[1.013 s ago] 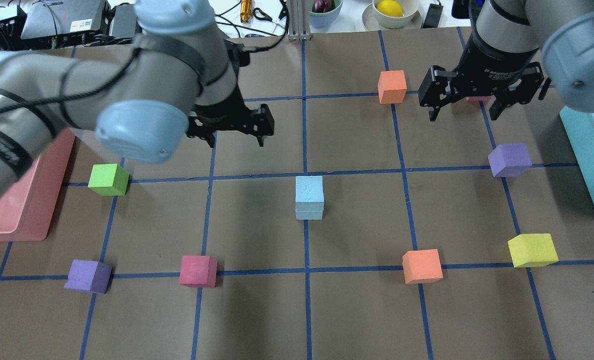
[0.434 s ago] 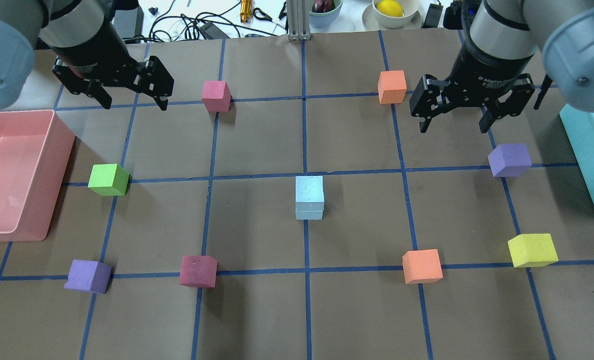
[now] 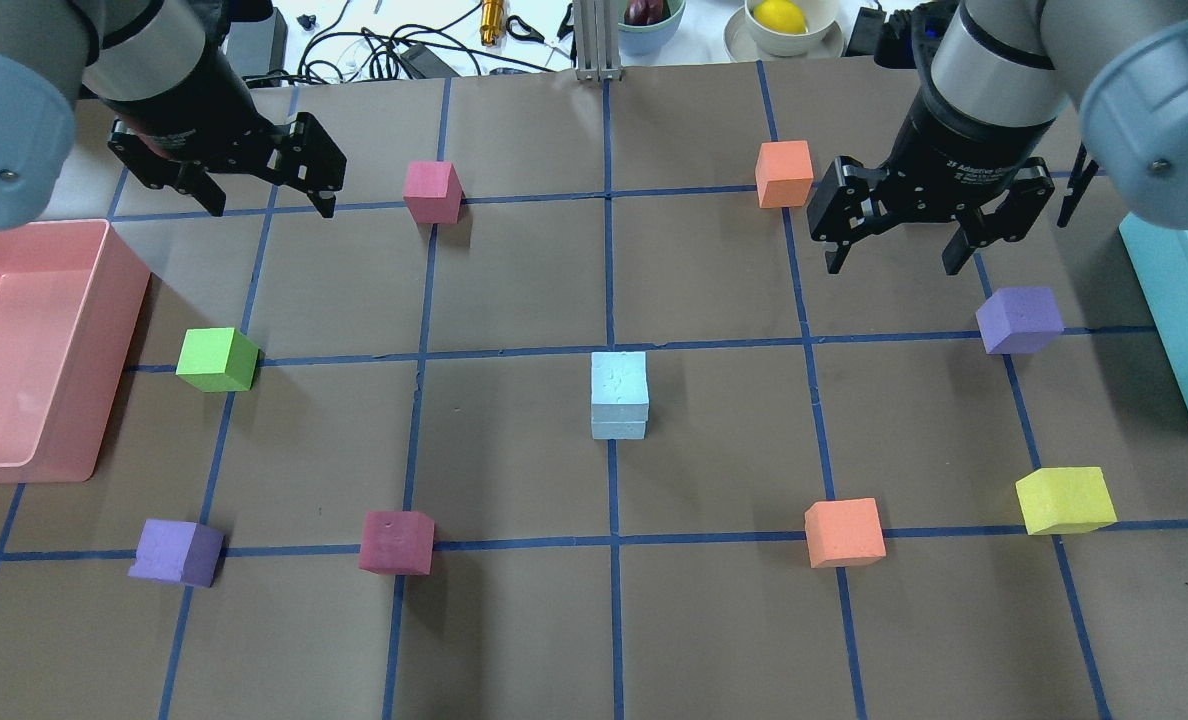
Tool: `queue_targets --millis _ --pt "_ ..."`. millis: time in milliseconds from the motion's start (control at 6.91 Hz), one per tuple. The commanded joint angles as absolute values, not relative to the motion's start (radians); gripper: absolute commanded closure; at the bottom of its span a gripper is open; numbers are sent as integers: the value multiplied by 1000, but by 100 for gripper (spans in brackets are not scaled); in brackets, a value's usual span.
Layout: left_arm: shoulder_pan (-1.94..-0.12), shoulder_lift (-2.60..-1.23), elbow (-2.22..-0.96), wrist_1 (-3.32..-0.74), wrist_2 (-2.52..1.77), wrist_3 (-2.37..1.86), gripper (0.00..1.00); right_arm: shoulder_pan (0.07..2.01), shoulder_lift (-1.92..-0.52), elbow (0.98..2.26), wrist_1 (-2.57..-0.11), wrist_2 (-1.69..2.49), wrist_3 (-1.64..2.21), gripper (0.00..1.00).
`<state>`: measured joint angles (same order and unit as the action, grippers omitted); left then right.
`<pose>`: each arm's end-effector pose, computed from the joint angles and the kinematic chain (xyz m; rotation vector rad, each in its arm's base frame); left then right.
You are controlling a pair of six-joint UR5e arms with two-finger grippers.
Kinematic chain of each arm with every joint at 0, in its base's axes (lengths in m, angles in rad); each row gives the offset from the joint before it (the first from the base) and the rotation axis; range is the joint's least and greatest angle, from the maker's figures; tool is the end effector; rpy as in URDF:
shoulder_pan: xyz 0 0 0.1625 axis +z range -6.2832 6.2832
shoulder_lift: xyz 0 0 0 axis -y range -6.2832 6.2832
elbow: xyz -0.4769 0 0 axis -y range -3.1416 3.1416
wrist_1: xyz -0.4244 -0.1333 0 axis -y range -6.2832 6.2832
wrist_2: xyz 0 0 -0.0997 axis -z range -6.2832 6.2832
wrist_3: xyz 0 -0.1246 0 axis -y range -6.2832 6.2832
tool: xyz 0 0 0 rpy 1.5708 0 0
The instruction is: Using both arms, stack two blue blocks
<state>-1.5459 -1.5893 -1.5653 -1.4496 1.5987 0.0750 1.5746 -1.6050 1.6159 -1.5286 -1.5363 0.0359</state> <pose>-0.1162 -0.5488 0.5207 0.0754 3.1030 -0.1657 0.1395 -0.5005 0.5049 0.0513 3.1066 0.0835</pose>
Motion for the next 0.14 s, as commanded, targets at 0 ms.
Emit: queue_targets --millis 0 --pt "-1546 -1586 -1577 -1440 1597 64 0 1574 -1605 1617 -1526 -1543 21 0"
